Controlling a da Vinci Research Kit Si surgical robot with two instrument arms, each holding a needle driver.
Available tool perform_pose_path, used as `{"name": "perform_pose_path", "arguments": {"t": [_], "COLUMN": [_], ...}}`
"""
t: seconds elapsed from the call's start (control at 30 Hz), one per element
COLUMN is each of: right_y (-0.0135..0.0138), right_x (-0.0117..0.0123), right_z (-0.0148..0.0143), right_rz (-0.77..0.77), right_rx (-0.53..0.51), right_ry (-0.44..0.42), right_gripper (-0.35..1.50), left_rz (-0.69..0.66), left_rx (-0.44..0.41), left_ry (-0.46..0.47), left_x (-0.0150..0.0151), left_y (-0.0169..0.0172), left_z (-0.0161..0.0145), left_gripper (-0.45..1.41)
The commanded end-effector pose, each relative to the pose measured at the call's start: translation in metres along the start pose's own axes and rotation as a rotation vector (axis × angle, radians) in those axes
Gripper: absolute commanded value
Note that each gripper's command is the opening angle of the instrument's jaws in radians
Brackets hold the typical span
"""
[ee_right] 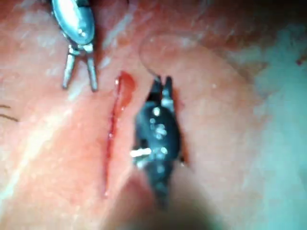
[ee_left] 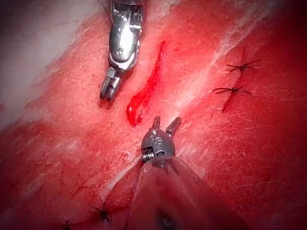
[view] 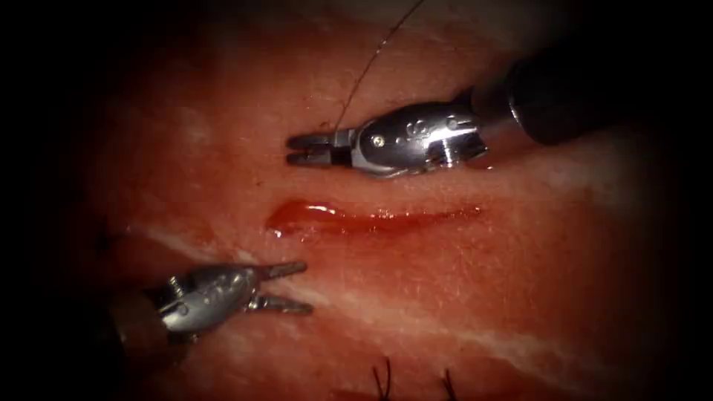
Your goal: Wound Closure
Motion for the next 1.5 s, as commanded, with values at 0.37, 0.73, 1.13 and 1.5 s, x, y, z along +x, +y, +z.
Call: {"name": "perform_pose_path", "arguments": {"t": [0.37, 0.73, 1.13, 1.5], "right_y": [-0.0014, -0.0003, -0.0006, -0.0004], "right_x": [0.0039, 0.0016, 0.0021, 0.0026], "right_z": [0.0002, 0.0012, 0.0010, 0.0004], "right_rz": [-0.269, 0.073, 0.441, 0.466], "right_rx": [0.031, 0.075, 0.076, 0.037], "right_ry": [0.019, -0.010, 0.095, 0.095], "right_gripper": [-0.35, -0.35, -0.35, -0.35], "left_rz": [-0.001, -0.001, -0.001, -0.001], "left_rx": [-0.005, -0.005, -0.006, -0.007], "left_ry": [0.000, 0.000, 0.000, 0.000], "left_x": [-0.0007, -0.0007, -0.0007, -0.0008], "left_y": [0.0003, 0.0003, 0.0003, 0.0003], "left_z": [0.0008, 0.0008, 0.0007, 0.0007], "left_gripper": [0.12, 0.12, 0.12, 0.12]}}
